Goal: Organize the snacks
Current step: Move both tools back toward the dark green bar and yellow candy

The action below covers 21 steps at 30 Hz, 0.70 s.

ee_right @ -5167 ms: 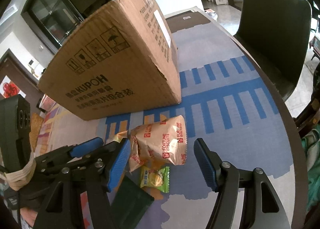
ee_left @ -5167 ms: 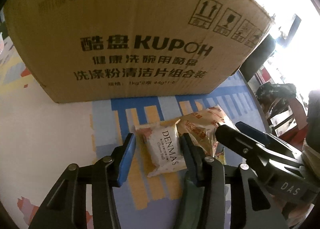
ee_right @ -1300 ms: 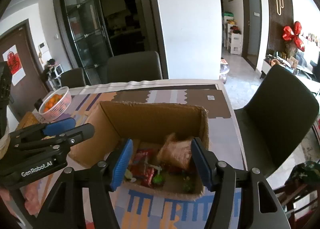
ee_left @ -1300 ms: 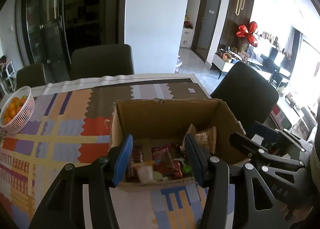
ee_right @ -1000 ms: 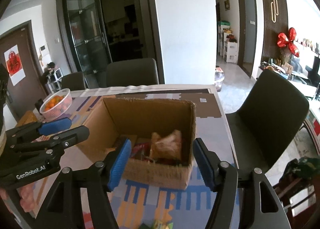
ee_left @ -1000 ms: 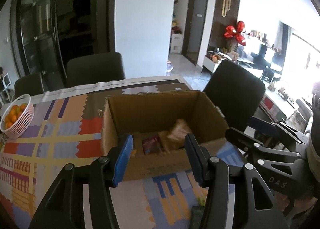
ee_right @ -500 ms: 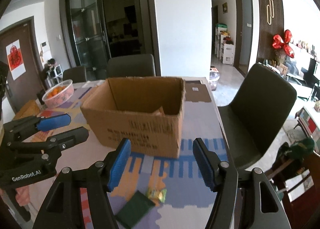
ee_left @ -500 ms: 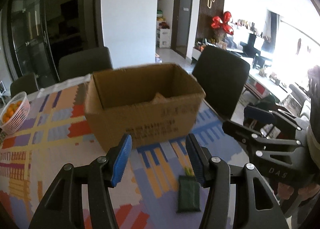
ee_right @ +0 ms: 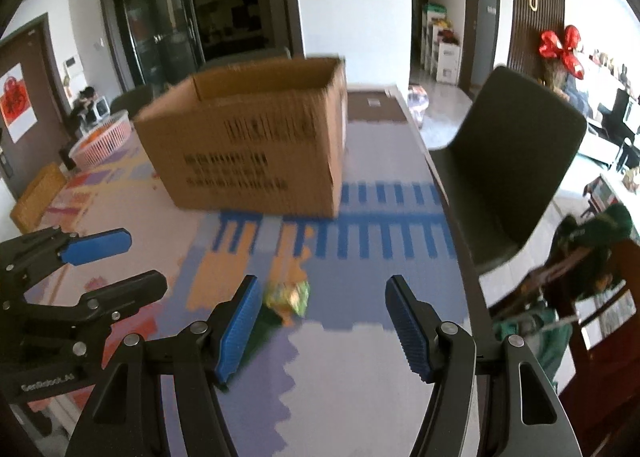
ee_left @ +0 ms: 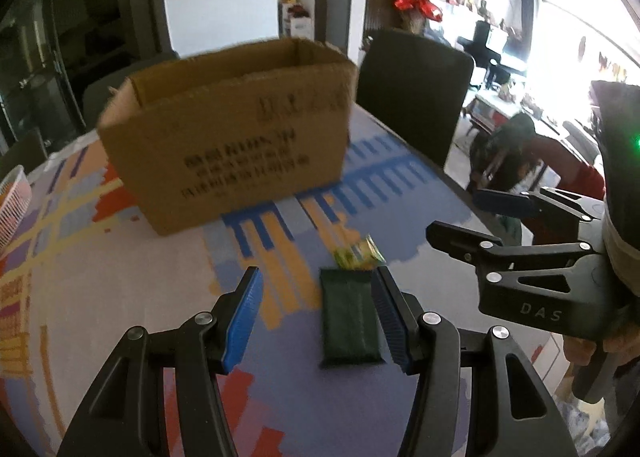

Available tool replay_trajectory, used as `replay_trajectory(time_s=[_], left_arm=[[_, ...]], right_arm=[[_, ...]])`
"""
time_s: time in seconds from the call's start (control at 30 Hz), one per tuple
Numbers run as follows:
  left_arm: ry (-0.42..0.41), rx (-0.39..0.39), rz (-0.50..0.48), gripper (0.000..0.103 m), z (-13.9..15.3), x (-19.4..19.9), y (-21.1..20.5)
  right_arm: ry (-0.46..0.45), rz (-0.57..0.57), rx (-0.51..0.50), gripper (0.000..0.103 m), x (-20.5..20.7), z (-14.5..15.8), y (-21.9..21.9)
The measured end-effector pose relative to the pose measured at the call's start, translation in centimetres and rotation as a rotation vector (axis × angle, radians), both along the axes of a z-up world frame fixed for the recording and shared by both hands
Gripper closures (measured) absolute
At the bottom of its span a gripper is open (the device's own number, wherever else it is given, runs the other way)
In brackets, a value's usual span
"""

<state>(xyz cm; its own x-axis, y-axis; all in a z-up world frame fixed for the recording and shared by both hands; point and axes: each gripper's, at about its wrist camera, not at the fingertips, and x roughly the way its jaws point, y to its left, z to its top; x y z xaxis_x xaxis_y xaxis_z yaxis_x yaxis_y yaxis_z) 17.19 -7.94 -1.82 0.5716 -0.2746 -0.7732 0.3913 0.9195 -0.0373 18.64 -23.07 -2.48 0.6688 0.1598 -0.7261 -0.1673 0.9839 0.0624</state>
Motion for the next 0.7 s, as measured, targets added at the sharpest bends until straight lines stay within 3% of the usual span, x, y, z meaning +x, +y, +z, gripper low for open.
replay_trajectory(time_s=[0.43, 0.7], left_arm=[[0.134, 0.038, -0.018, 0.047, -5.5, 0.5, -2.1], [0.157, 0.07, -0.018, 0.046, -7.2, 1.4, -3.0]], right_arm=[[0.098, -0.02, -0.024, 0.038, -0.4, -3.7, -1.2], [0.13, -0.021, -0.032, 0.038, -0.3, -4.9, -1.5]])
